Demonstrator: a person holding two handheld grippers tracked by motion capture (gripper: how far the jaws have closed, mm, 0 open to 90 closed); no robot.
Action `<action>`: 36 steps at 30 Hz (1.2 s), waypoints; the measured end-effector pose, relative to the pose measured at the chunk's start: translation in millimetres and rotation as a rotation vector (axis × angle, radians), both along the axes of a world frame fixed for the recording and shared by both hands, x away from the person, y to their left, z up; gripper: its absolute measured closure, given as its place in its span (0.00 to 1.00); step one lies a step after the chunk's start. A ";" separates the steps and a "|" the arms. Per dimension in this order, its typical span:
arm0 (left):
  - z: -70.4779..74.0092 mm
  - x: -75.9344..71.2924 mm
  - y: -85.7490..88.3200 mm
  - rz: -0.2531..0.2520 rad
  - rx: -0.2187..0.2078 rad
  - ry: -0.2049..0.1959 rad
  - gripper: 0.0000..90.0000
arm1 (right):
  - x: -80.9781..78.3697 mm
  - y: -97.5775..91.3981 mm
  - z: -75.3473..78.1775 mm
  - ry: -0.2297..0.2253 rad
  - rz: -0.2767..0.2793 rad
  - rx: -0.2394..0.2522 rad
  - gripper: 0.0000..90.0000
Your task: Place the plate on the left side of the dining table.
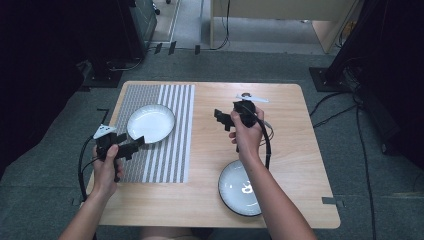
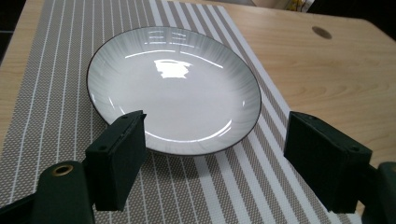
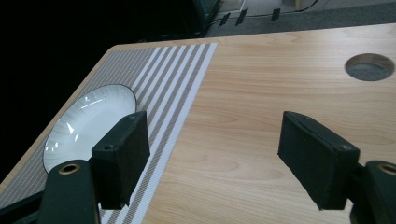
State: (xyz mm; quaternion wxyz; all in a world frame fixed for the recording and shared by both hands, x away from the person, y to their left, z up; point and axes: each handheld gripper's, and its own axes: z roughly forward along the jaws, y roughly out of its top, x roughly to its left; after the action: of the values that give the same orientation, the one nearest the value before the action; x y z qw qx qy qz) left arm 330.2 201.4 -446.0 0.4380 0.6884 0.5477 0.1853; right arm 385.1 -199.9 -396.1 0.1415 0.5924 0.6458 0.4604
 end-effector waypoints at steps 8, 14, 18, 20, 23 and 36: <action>-6.3 -17.5 3.2 -0.012 0.003 -0.008 0.20 | -14.0 -27.2 -1.9 -0.007 -0.016 -0.003 0.27; -12.8 -27.8 6.2 -0.033 0.016 -0.006 0.19 | -26.2 -52.1 -7.2 -0.019 -0.049 0.008 0.27; -19.7 -33.8 10.0 -0.011 0.022 0.000 0.15 | -36.1 -68.2 -12.6 -0.027 -0.065 -0.004 0.27; -25.5 -37.1 13.0 -0.001 0.019 0.007 0.15 | -40.1 -75.4 -14.8 -0.026 -0.071 0.000 0.27; -33.3 -41.5 16.6 0.001 0.025 0.019 0.15 | -47.8 -89.4 -19.2 -0.031 -0.087 0.003 0.27; -57.6 -61.0 38.3 0.057 0.086 0.041 0.15 | -85.3 -142.6 -45.6 -0.004 -0.141 -0.025 0.27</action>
State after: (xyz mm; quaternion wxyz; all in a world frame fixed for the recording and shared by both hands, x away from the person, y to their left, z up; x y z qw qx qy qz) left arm 269.2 239.7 -503.6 0.3912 0.6944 0.5673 0.2070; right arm 299.8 -342.5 -441.7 0.1823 0.6334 0.6081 0.4424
